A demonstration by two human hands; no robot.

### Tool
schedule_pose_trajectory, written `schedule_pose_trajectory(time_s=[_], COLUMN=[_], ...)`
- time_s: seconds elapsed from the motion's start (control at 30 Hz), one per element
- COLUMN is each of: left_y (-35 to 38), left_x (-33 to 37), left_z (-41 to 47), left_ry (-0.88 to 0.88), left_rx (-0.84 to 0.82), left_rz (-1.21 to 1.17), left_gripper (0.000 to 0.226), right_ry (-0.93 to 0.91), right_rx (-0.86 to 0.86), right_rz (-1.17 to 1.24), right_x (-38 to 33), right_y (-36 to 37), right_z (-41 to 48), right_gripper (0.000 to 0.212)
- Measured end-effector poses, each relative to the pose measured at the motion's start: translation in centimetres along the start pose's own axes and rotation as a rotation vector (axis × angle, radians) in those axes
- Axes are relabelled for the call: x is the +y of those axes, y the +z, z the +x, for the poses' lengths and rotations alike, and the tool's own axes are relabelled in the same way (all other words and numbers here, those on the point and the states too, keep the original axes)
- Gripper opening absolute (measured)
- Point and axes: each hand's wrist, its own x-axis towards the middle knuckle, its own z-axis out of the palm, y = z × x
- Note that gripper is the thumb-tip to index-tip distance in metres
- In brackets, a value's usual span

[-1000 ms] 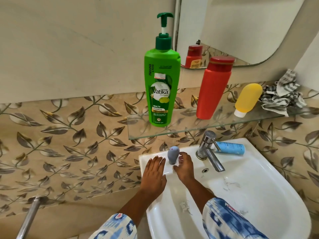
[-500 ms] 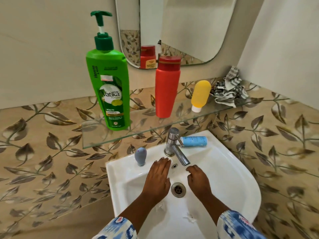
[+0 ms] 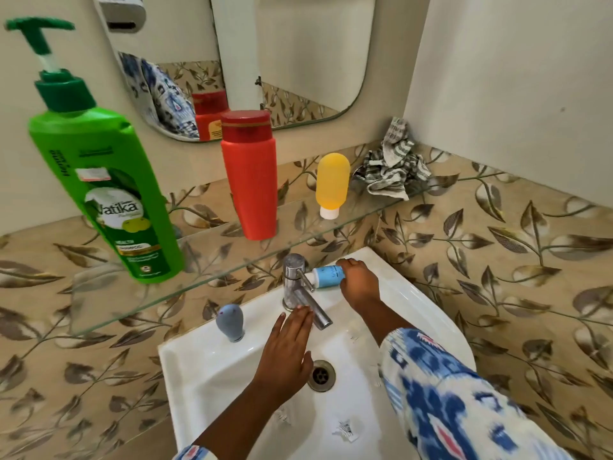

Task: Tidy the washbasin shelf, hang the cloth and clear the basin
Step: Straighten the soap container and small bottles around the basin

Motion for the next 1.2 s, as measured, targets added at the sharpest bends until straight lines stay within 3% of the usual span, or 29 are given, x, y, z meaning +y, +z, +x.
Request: schedule_pose_trajectory(time_s=[0.27, 0.43, 0.67, 0.87, 1.2], left_y=[0.2, 0.3, 0.4, 0.8, 0.4], left_x=[-0.8, -0.9, -0.6, -0.2, -0.7], left_z=[0.6, 0.9, 0.7, 0.7, 0.2], left_ry=[0.057, 0.060, 0.090, 0.047, 0.012], left_rx=[-0.045, -0.078, -0.070, -0.086, -0.044], left_rz=[0.048, 0.008, 0.039, 0.058, 0.016], left_gripper=[0.073, 0.068, 0.073, 0.077, 0.073], right_ry=[-0.073, -0.048, -0.030, 0.122, 0.199], right_rx=[-0.263, -0.210, -0.004, 0.024, 0.058], right_rz=[-0.367, -0.392, -0.033, 0.699, 0.858], right_x=[-0.3, 0.0, 1.4, 1.2, 1.3], right_y=[1.7, 2.2, 1.5, 1.2, 1.9], right_z=[3.5, 3.7, 3.4, 3.1, 2.6], right_gripper=[0.058, 0.057, 0.057, 0.063, 0.064])
